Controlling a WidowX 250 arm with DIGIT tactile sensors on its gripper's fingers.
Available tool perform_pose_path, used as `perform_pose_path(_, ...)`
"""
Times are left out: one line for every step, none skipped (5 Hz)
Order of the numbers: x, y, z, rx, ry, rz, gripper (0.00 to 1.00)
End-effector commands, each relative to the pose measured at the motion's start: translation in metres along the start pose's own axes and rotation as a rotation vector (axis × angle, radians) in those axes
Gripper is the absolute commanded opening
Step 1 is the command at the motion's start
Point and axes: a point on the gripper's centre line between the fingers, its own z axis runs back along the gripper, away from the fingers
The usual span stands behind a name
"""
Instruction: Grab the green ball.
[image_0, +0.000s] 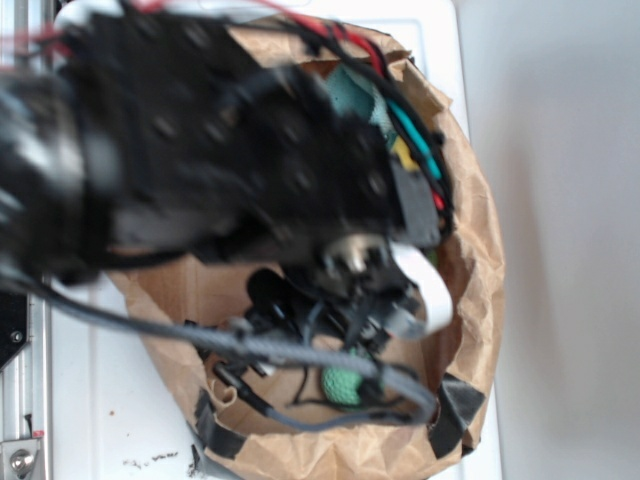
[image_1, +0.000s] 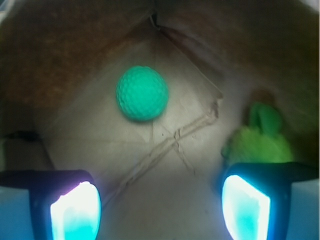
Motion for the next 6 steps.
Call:
perform_pose_path(0.044,-0.018,-0.033,-0.03,-0.026,-0.076,1.0)
perform_pose_path(0.051,-0.027,-0.05,-0.037,-0.023,-0.111,1.0)
perform_pose_path(0.057,-0.033,-0.053,-0.057,-0.057,-0.119,1.0)
perform_pose_path(0.064,-0.034,-0.054,-0.064,-0.086,-0.109,1.0)
perform_pose_path(0.063,-0.036,-0.054,-0.073,-0.1,-0.1,0.27)
perform_pose_path(0.058,-0.036,-0.051,-0.078,-0.116,-0.088,0.0)
